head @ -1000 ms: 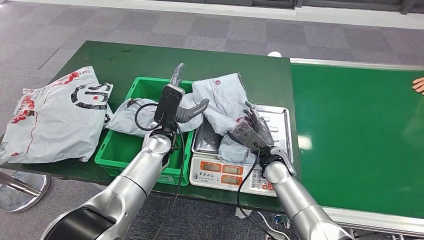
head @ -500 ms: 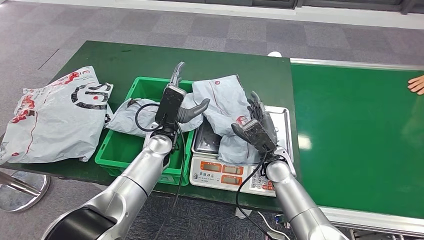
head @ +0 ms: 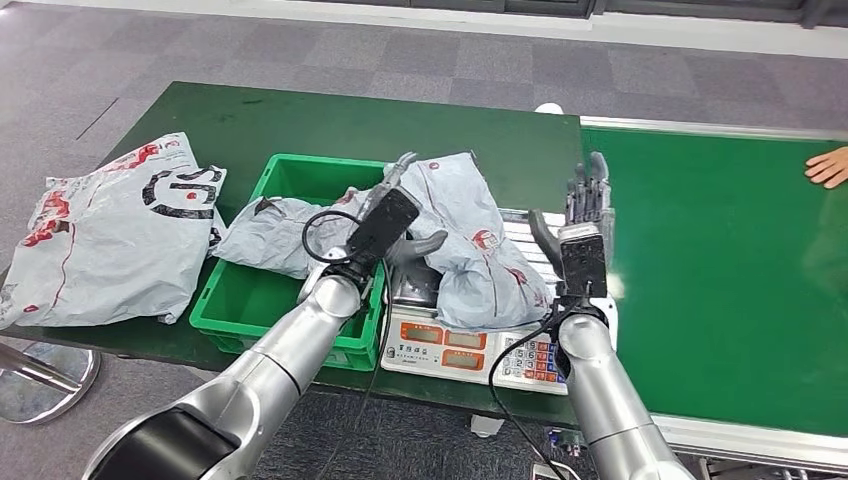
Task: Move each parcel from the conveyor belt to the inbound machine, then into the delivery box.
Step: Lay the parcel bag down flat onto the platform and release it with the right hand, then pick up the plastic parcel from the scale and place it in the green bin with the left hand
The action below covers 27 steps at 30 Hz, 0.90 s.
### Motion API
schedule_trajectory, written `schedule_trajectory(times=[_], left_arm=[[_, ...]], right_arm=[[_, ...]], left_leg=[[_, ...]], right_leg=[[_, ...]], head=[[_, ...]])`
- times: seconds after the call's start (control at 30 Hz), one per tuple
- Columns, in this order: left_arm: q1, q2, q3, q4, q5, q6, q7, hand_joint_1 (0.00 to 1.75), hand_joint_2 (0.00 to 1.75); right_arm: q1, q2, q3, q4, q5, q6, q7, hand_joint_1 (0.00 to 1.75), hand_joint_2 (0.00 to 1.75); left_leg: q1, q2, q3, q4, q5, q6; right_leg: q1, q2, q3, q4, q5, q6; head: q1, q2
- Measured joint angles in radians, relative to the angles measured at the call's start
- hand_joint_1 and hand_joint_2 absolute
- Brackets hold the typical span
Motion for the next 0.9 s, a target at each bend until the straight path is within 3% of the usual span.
schedule_trajectory(times=[0.23,0.5,0.63,0.77,0.9], left_arm=[[0.005,-0.008,-0.074,0.054,-0.113,-0.040,0.072,0.00,1.75],[0.003,-0.012,-0.212,0.117,-0.325,-0.208,0.231,0.00,1.75],[-0.001,-0.019,-0.303,0.141,-0.419,-0.282,0.282,1.64,1.75],[-0.017,-0.023,-0.370,0.153,-0.465,-0.323,0.302,1.75,1.75],[-0.034,-0.023,-0.406,0.159,-0.482,-0.338,0.312,1.75,1.75]], right_arm=[[0.019,-0.048,-0.072,0.008,-0.072,-0.030,-0.002,0.00,1.75],[0.035,-0.077,-0.095,0.001,-0.084,0.025,0.074,0.00,1.75],[0.017,-0.077,-0.095,0.017,-0.064,0.034,0.086,0.00,1.75],[0.008,-0.078,-0.095,0.025,-0.065,0.049,0.090,0.00,1.75],[0.007,-0.079,-0.095,0.027,-0.069,0.056,0.090,0.00,1.75]], left_leg=[[-0.001,0.000,-0.001,0.000,-0.001,0.001],[-0.001,0.000,-0.001,0.000,-0.001,0.001],[-0.001,0.000,-0.001,0.000,0.000,0.001],[-0.001,-0.002,0.001,0.000,-0.001,0.001],[-0.001,-0.002,0.005,0.000,-0.001,0.002]], right_leg=[[-0.001,0.000,0.000,0.000,0.000,0.000],[-0.001,0.000,-0.001,0.000,0.000,0.000],[-0.001,-0.001,0.001,0.000,0.000,0.000],[-0.001,-0.004,0.005,0.000,-0.001,0.001],[-0.001,-0.004,0.009,0.000,-0.001,0.001]], head=[[0.000,0.000],[0.000,0.000],[0.000,0.000],[0.000,0.000],[0.000,0.000]])
